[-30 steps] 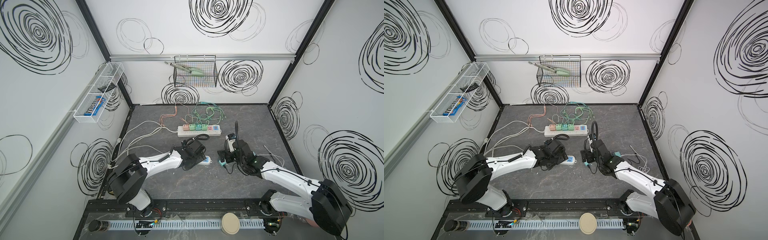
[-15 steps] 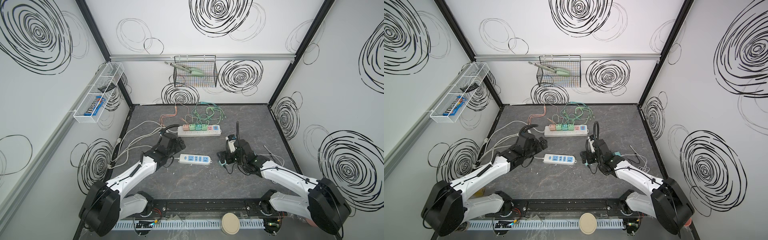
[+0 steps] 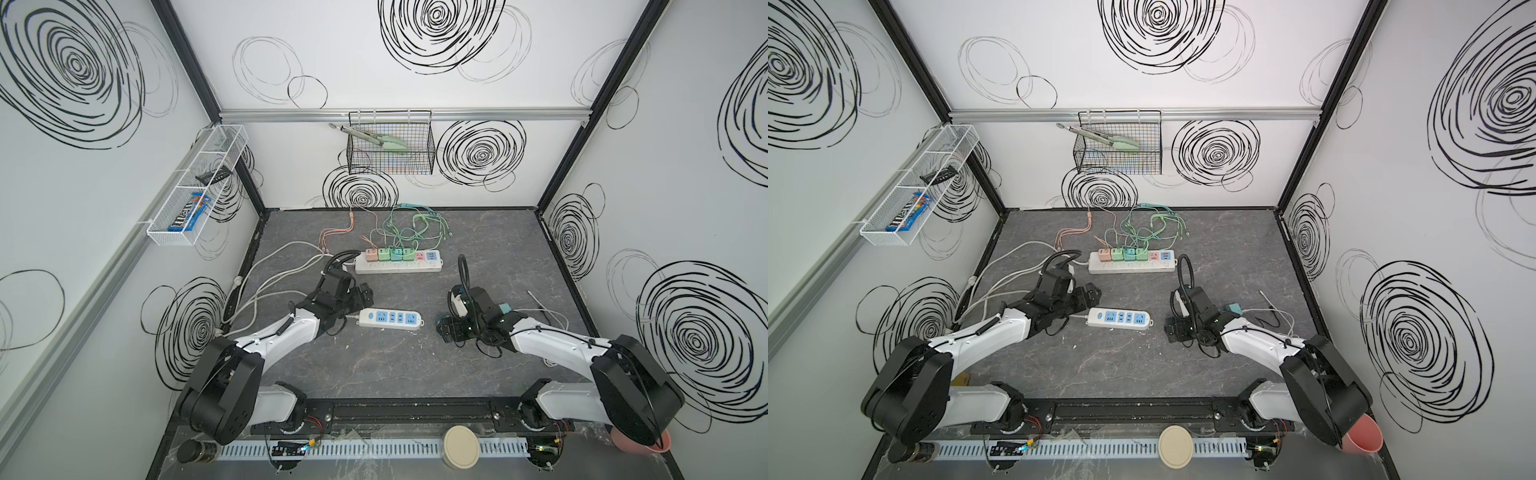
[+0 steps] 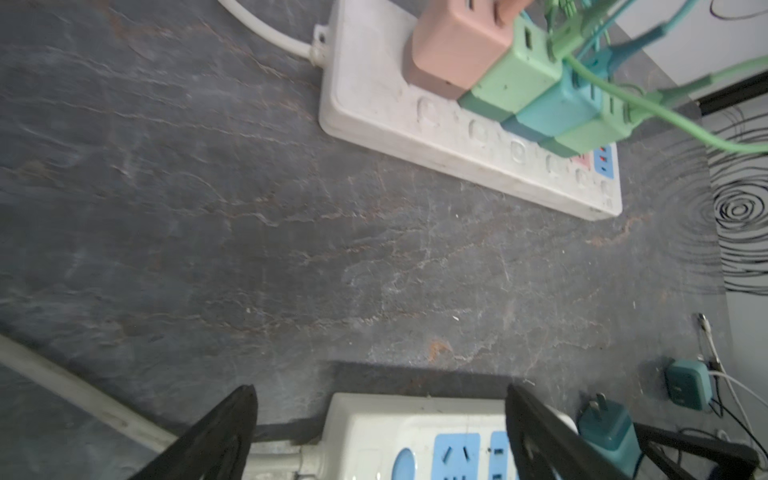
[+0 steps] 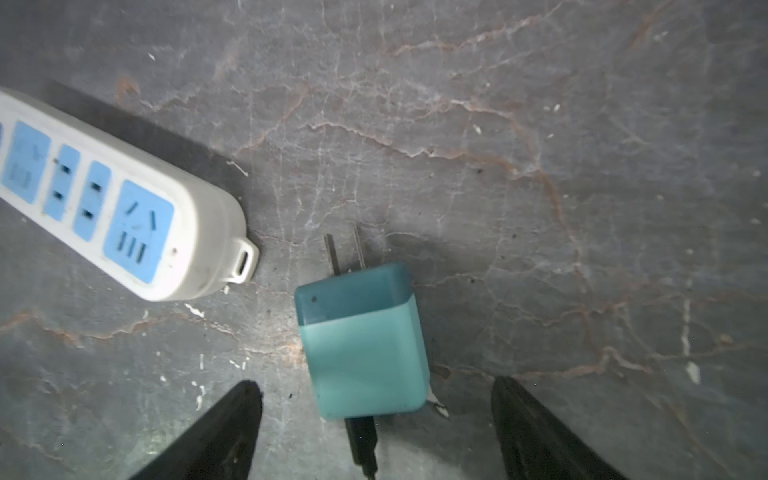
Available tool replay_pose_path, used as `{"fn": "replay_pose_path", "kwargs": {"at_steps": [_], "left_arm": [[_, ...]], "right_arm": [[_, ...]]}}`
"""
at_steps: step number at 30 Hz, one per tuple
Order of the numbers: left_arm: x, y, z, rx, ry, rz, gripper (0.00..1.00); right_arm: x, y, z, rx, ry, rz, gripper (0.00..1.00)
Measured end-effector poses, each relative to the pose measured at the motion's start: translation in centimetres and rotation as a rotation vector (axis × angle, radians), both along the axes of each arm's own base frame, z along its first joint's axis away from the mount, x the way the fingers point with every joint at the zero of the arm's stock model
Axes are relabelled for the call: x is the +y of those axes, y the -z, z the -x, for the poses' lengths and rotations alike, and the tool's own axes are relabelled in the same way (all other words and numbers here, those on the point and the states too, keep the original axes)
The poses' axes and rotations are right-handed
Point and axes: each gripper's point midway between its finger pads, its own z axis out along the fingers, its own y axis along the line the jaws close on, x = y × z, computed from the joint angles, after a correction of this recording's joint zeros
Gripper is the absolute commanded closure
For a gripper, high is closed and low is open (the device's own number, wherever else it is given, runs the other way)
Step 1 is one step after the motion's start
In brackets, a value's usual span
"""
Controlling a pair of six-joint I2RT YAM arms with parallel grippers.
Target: Insert the plug
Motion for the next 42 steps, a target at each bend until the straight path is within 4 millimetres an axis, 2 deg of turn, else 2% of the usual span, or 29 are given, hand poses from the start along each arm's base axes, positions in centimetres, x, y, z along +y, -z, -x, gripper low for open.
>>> {"fn": "replay_pose_path", "kwargs": {"at_steps": [2, 8, 17, 20, 28, 31, 37, 42], "left_arm": [[-0.6, 0.0, 0.2, -0.005, 0.017, 0.005, 0.04], [-1.4, 0.7, 0.8, 0.013, 0.021, 0.027, 0.04], [-5.4, 1.1, 3.1, 0.044, 0.094, 0.090, 0.04], [-5.4, 1.2, 3.2, 0.048, 0.084, 0.089, 0.04], [-3.5, 0.9, 2.1, 0.035, 0.022, 0.074, 0.04], [-3.1, 0.2, 1.9, -0.001, 0.017, 0.064, 0.04], [-2.1, -2.7, 1.5, -0.130, 0.032, 0.012, 0.04], [-1.7, -6.1, 1.1, -0.261, 0.078, -0.032, 0.04]], "right_arm": [[0.1, 0.3, 0.1, 0.003, -0.005, 0.015, 0.23], [0.9, 0.5, 0.0, -0.003, -0.025, 0.044, 0.27], [1.6, 0.6, 0.3, -0.015, -0.049, 0.066, 0.38], [1.5, 0.7, 0.2, -0.022, -0.043, 0.076, 0.39], [1.2, 0.8, 0.0, -0.041, -0.028, 0.110, 0.44], [1.1, 0.8, -0.1, -0.051, -0.023, 0.116, 0.49], [0.3, 0.6, -0.6, -0.091, 0.013, 0.137, 0.59], [0.1, -1.1, -1.0, -0.131, 0.022, 0.116, 0.62]]}}
